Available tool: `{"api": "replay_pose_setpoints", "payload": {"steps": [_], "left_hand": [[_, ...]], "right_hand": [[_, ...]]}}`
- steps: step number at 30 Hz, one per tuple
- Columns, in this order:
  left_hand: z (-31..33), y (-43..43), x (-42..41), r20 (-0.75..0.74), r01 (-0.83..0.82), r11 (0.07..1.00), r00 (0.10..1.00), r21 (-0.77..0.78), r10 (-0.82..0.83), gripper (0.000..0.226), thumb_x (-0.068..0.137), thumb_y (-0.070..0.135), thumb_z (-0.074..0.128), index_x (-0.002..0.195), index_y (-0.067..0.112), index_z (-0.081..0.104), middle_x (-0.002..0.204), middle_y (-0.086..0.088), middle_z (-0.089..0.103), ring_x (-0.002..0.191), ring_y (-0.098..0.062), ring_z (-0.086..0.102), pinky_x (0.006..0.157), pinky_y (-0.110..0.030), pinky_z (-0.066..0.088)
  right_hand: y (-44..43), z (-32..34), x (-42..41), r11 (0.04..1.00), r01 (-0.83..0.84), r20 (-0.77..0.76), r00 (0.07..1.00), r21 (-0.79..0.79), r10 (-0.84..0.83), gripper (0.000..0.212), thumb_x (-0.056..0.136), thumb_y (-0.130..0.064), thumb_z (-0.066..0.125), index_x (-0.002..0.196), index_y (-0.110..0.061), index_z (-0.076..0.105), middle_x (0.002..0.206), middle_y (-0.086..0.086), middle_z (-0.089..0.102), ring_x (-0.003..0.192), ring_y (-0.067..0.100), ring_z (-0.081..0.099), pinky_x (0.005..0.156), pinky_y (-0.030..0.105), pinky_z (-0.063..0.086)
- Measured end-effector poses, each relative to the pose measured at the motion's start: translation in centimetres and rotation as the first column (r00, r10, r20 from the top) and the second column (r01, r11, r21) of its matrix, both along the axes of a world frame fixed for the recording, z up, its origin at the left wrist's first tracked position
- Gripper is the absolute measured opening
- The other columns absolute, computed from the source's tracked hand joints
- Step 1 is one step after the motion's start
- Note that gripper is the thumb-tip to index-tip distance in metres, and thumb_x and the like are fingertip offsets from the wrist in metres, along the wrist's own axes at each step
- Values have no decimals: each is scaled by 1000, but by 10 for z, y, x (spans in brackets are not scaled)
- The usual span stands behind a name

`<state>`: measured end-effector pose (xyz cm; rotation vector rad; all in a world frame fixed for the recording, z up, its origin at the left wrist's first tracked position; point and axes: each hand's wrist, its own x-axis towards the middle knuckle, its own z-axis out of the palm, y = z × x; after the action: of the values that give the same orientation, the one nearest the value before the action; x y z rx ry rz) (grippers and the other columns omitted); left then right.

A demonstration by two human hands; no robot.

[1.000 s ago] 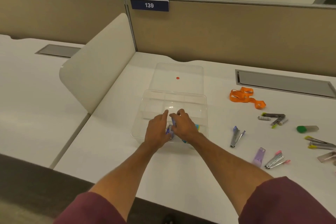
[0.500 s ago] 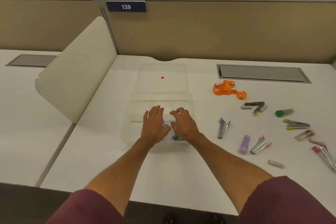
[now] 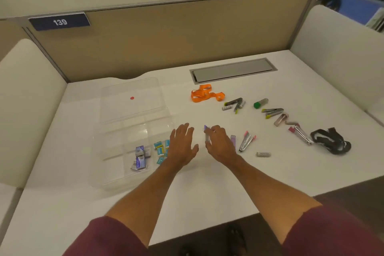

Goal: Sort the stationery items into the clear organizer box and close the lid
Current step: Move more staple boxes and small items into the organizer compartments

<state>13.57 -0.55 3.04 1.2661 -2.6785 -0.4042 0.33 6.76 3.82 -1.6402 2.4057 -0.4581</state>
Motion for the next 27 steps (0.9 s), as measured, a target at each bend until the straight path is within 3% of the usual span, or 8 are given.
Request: {"api": "replay_pose_setpoints", "payload": {"steps": [6, 12, 16, 20, 27], "left_hand": [[-6, 21, -52, -16, 135, 991, 991, -16, -136, 64, 87, 36, 59, 141, 10, 38, 151, -11, 35, 141, -30, 32, 117, -44, 22], [-12, 35, -100, 29, 190, 982, 981, -1, -190, 58, 90, 40, 54, 139, 14, 40, 155, -9, 29, 143, -26, 26, 118, -42, 16], [-13, 40, -126, 64, 199, 979, 978, 33, -201, 58, 90, 38, 56, 140, 15, 37, 157, -7, 24, 145, -25, 21, 119, -42, 13], [-16, 38, -148, 61, 197, 980, 978, 31, -198, 55, 91, 38, 56, 138, 16, 40, 157, -7, 24, 145, -26, 21, 119, -42, 13], [-16, 12, -176, 119, 158, 987, 980, 13, -158, 53, 93, 37, 52, 139, 14, 38, 158, -9, 21, 146, -25, 17, 119, -41, 11]], "right_hand": [[45, -5, -66, 994, 92, 7, 996, 57, -93, 40, 90, -17, 47, 129, -14, 54, 132, 13, 49, 123, 31, 45, 96, 37, 44], [83, -19, -119, 954, 208, 4, 977, 216, -214, 43, 89, -14, 52, 131, -17, 49, 130, 9, 46, 121, 28, 41, 92, 36, 43], [98, -28, -144, 937, 139, 93, 980, 321, -177, 35, 87, -20, 59, 122, -17, 52, 124, 8, 47, 120, 26, 41, 88, 35, 44], [104, -37, -164, 934, 73, 110, 987, 351, -119, 31, 85, -5, 54, 114, -17, 54, 118, 7, 48, 115, 25, 44, 73, 29, 36], [81, -41, -197, 950, 34, 60, 997, 309, -55, 29, 90, 1, 43, 112, -14, 55, 116, 9, 51, 111, 25, 47, 79, 34, 41]]}}
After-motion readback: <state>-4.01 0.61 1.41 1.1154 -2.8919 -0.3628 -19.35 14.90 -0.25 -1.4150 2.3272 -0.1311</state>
